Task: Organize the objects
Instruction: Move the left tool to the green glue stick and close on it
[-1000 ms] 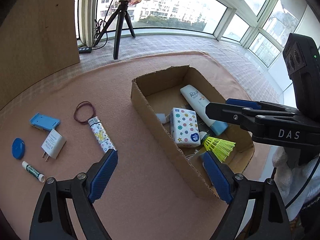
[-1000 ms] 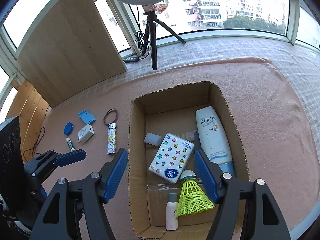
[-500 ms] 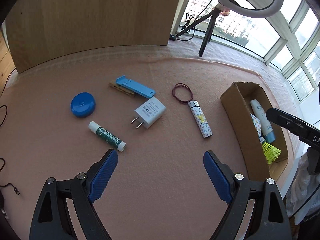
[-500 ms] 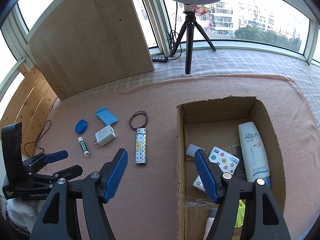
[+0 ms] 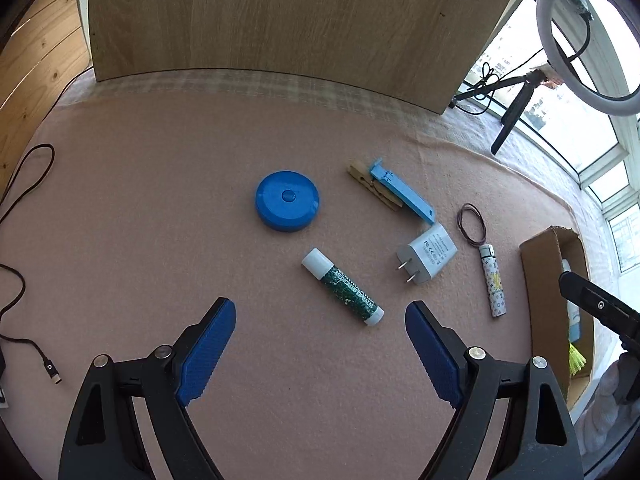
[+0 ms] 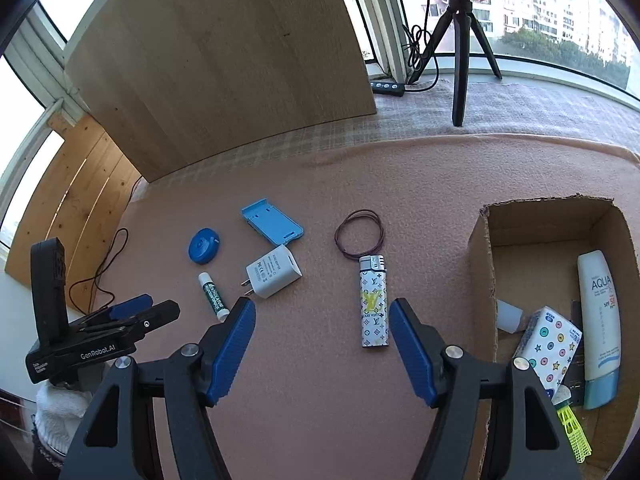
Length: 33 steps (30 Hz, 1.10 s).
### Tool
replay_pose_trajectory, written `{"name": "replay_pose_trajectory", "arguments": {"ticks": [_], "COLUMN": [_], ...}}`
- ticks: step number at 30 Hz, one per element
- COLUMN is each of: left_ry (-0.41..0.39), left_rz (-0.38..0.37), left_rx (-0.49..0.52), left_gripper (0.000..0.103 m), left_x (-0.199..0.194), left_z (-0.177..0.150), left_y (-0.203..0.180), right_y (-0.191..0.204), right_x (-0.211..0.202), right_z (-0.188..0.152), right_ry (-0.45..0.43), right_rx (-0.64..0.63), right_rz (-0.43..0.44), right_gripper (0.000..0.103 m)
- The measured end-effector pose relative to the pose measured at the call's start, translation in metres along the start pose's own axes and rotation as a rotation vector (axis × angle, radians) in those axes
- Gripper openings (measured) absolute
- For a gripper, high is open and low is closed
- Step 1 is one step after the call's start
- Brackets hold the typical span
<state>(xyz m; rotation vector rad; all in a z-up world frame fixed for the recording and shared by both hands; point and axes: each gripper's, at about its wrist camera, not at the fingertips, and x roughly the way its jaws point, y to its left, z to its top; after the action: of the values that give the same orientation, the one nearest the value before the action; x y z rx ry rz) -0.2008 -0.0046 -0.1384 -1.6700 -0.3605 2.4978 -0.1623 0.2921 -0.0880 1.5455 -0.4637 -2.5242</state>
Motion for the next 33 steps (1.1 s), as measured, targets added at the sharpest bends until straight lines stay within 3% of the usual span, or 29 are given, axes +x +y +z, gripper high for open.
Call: {"name": "replay_pose_trajectory", "arguments": {"ticks": [4,12,18,23,28,33], "left_ry": [0.015,0.041,0.057,0.039,0.039,0.037], "left_rz": [-0.016,0.007,0.052,0.087,0.095,0.081], "left_rx": [-0.081,-0.089,-0.041,0.013,0.029,0.024], "left_gripper": [0.082,0.076,0.055,0.046,0.022,0.017], "left_x": [0.019,0.046,0.06,0.063,0.062,0.058], "left_z": [0.009,0.017,0.015,0.011,0.008,0.003], "left_y": [0.005,0.0,-0.012,-0.023,-0.018,-0.009], "right_y": [0.005,0.014,0.017,0.023,0.037,0.051], "right_x": [0.018,0.054,0.075,0.088,0.099,0.112], "right_z": [0.009,0.022,0.029,0.035,0.034,0.031], "right_ry": [0.03,0.093,0.131,0.154,0.176,0.203], "right_rx": [0.025,0.028,0.046,0.035,-0.015,-0.063], "right_rz": [0.022,0.029,0.043,0.043,0.043,0.026], "right_gripper": [0.065,0.065,0.066,0.066,0.066,0.066]}}
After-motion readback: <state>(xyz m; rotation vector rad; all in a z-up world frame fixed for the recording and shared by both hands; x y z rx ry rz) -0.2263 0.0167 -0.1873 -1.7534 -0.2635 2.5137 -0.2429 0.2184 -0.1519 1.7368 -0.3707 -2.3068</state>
